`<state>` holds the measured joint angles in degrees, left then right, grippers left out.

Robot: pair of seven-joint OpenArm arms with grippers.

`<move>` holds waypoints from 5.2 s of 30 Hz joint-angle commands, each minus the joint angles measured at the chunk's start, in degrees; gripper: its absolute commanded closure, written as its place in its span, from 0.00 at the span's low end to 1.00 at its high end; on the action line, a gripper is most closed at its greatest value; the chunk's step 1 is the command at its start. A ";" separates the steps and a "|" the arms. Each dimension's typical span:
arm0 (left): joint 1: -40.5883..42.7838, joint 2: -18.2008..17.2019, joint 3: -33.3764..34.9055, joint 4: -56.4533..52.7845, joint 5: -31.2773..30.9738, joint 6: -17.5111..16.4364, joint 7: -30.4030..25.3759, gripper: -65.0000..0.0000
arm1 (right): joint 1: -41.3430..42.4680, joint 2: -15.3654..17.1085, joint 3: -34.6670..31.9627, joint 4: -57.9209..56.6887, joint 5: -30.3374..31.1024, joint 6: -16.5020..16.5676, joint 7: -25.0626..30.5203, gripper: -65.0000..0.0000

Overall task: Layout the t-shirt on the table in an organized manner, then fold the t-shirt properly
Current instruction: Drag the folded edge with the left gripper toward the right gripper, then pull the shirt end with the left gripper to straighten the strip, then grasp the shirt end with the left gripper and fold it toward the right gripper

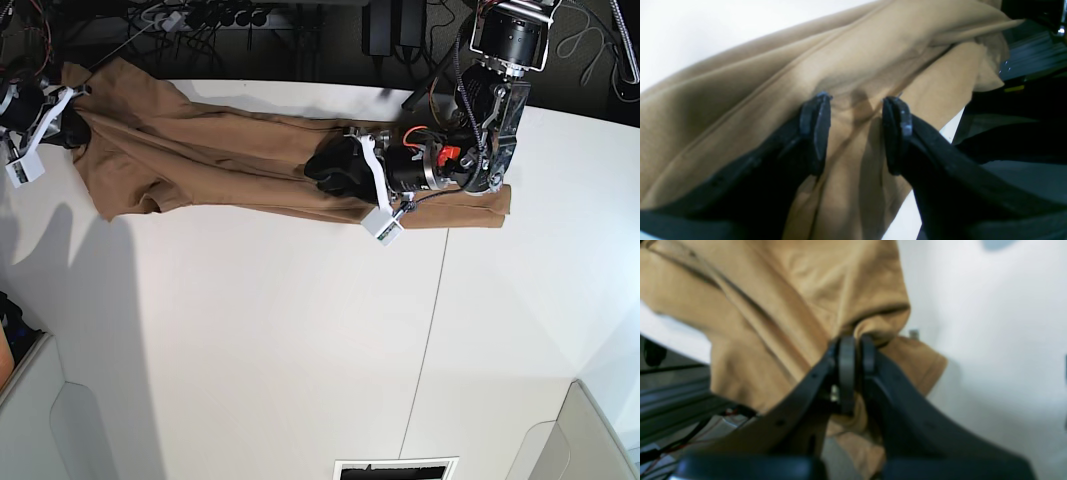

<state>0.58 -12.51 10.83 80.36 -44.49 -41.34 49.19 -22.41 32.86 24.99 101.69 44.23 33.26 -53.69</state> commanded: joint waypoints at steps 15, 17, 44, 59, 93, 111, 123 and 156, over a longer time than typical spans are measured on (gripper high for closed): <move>-0.48 -0.55 -0.13 0.13 4.39 1.34 1.14 0.54 | -0.90 1.25 6.38 4.15 -1.07 -0.07 2.51 0.52; -0.48 -0.55 -0.13 0.13 5.46 1.34 1.11 0.54 | -0.94 1.25 9.18 6.45 -0.61 -0.07 2.47 0.52; -3.63 -0.50 -0.13 0.13 7.43 2.38 -1.55 0.54 | 4.13 -1.64 -3.69 -11.63 -8.26 -0.04 11.23 1.00; -10.91 -3.65 -5.88 4.20 -17.88 1.34 12.79 0.54 | 14.93 -1.62 -3.80 -22.47 -8.44 -0.02 8.98 1.00; 9.09 -11.85 -35.54 1.86 -12.17 3.30 7.37 0.35 | 15.08 -1.62 -3.80 -22.62 -5.64 -0.02 6.93 1.00; 6.40 -6.38 -32.33 1.75 -12.15 3.26 6.38 0.35 | 15.08 -1.62 -3.80 -22.62 -5.20 -0.04 4.81 1.00; 5.25 -6.21 -31.10 1.75 -4.33 3.43 -5.73 1.00 | 15.08 -1.62 -3.80 -22.62 -2.62 -0.02 4.76 1.00; -6.45 -13.62 -31.08 1.77 9.49 3.65 -7.37 1.00 | 15.08 -1.84 -3.74 -8.57 0.33 -0.02 1.99 0.71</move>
<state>-4.69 -25.15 -19.94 81.30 -34.02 -37.71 43.24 -7.90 29.98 20.75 92.25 43.90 33.21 -52.64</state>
